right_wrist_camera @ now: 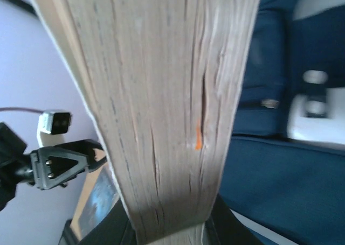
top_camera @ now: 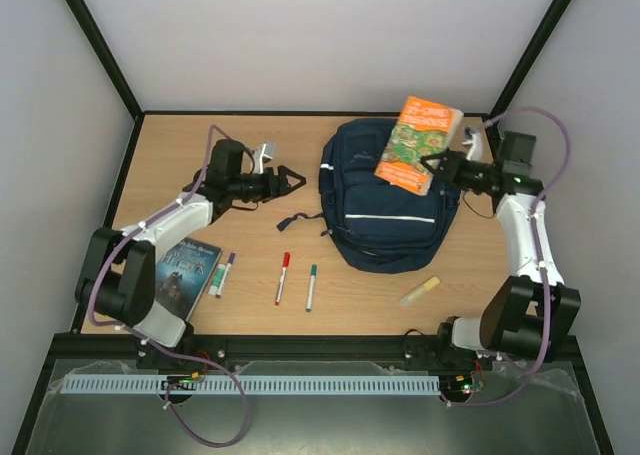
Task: Pack the student bag
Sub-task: Pick up the book from the center of the board, then move the student bag to the center of the board.
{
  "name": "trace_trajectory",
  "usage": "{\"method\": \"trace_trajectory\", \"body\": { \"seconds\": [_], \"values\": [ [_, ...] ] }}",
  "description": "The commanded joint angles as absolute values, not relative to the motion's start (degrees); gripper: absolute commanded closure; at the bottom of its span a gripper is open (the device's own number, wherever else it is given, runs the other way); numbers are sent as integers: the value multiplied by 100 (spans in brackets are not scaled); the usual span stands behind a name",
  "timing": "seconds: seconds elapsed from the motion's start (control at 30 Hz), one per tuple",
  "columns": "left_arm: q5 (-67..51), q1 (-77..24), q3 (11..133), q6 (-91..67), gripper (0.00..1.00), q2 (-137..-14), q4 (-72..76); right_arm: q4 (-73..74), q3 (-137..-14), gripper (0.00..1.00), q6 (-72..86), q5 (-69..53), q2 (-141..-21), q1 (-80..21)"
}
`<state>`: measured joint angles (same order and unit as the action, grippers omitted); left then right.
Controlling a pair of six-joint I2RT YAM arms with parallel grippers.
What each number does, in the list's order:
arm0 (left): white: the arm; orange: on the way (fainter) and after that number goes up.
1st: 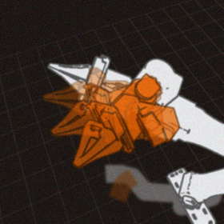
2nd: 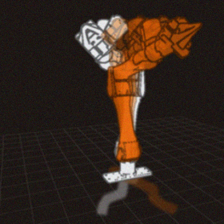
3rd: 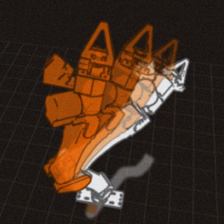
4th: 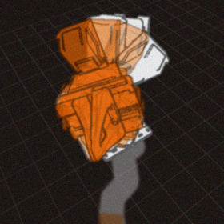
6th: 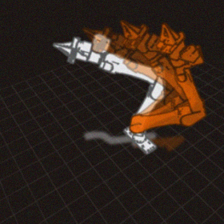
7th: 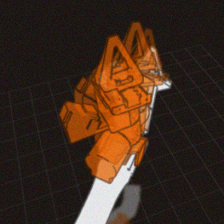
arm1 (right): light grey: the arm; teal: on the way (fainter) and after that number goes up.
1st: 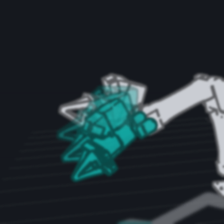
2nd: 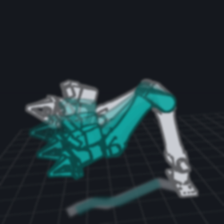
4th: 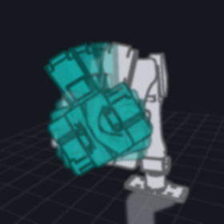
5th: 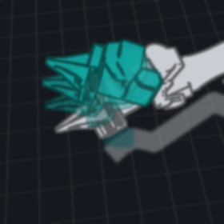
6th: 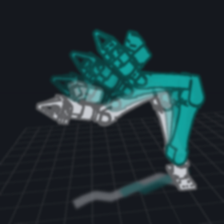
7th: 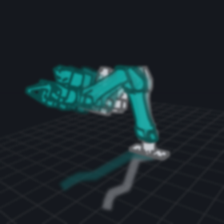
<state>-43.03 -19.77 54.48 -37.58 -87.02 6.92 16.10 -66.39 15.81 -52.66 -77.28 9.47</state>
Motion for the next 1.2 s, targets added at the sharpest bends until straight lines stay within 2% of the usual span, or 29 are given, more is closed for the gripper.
{"method": "trace_trajectory", "body": {
  "seconds": [0.0,0.1,0.2,0.27,0.33,0.43,0.7,0.77,0.8,0.87,0.97,1.0,1.17],
  "values": [
    [-3574,-2111,6028,-3486,25,-9265,-123,2049,-6190,99,961,-5512,-7347,1991],
    [-3176,-2133,6376,-3730,29,-9813,-321,2233,-5792,99,642,-5762,-7225,2484],
    [-2981,-2140,6782,-3999,38,-10386,-252,1977,-5215,99,617,-5986,-7089,2542],
    [-2859,-2144,7142,-4101,40,-10786,-243,1775,-4993,99,568,-5888,-6919,2548],
    [-2794,-2161,7579,-4091,39,-11188,-278,1665,-4889,99,536,-5728,-6736,2549],
    [-2922,-2217,8389,-4021,33,-11909,-374,1365,-4617,99,684,-5724,-6562,2548],
    [-3059,-2418,10221,-3900,36,-13505,-1084,1349,-4496,99,637,-5693,-6554,2547],
    [-3007,-2453,10674,-3888,41,-13795,-1355,1365,-4493,99,613,-5703,-6557,2549],
    [-3014,-2460,10788,-3897,47,-13886,-1383,1370,-4491,99,598,-5722,-6565,2549],
    [-2976,-2461,10861,-3959,63,-13945,-1379,1382,-4493,99,585,-5747,-6582,2549],
    [-2688,-2387,10804,-3964,93,-13835,-1511,1405,-4500,99,564,-5759,-6600,2549],
    [-2603,-2338,10692,-3960,97,-13742,-1511,1414,-4500,99,553,-5761,-6601,2549],
    [-2343,-1658,9464,-3977,98,-12870,-1221,1399,-4483,99,540,-5762,-6620,2549]
  ]
}}
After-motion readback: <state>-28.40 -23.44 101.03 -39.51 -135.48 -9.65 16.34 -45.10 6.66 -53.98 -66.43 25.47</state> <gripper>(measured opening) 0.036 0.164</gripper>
